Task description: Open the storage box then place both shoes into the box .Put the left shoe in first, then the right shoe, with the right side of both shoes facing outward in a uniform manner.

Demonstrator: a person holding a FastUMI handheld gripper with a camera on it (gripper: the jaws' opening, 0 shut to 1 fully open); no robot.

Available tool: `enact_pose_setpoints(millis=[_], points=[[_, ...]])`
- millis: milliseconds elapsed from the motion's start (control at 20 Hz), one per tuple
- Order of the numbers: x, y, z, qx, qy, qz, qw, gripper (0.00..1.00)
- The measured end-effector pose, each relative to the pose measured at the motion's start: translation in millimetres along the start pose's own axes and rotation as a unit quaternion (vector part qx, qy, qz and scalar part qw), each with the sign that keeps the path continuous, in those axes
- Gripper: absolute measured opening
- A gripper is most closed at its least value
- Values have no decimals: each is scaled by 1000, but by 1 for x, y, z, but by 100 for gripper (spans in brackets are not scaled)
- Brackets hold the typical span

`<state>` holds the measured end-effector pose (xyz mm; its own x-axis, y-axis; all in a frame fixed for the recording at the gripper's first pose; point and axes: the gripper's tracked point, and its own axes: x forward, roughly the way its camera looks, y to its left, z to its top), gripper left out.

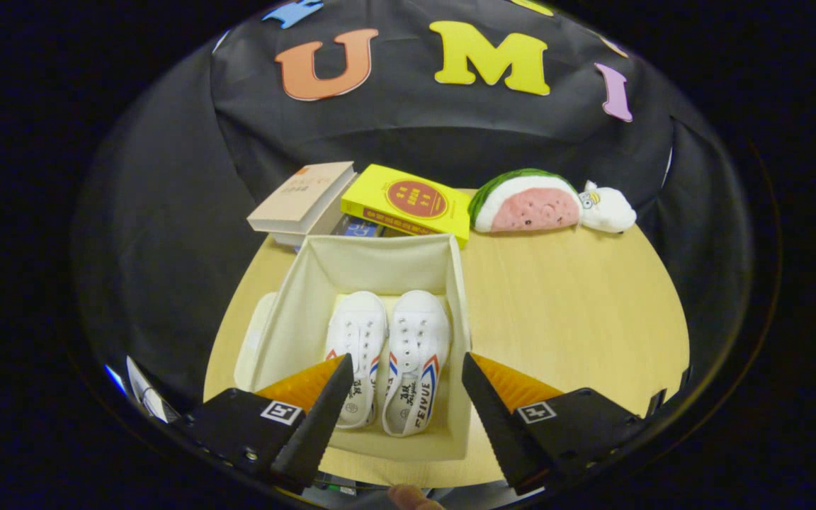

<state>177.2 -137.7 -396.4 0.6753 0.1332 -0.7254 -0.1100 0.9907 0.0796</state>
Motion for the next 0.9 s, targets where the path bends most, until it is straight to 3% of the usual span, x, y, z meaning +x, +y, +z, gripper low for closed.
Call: enact_pose_setpoints(millis=[500, 900], points=[[-106, -53, 56, 6, -145, -39, 989, 95], [-187, -90, 93, 10, -259, -43, 965, 95]])
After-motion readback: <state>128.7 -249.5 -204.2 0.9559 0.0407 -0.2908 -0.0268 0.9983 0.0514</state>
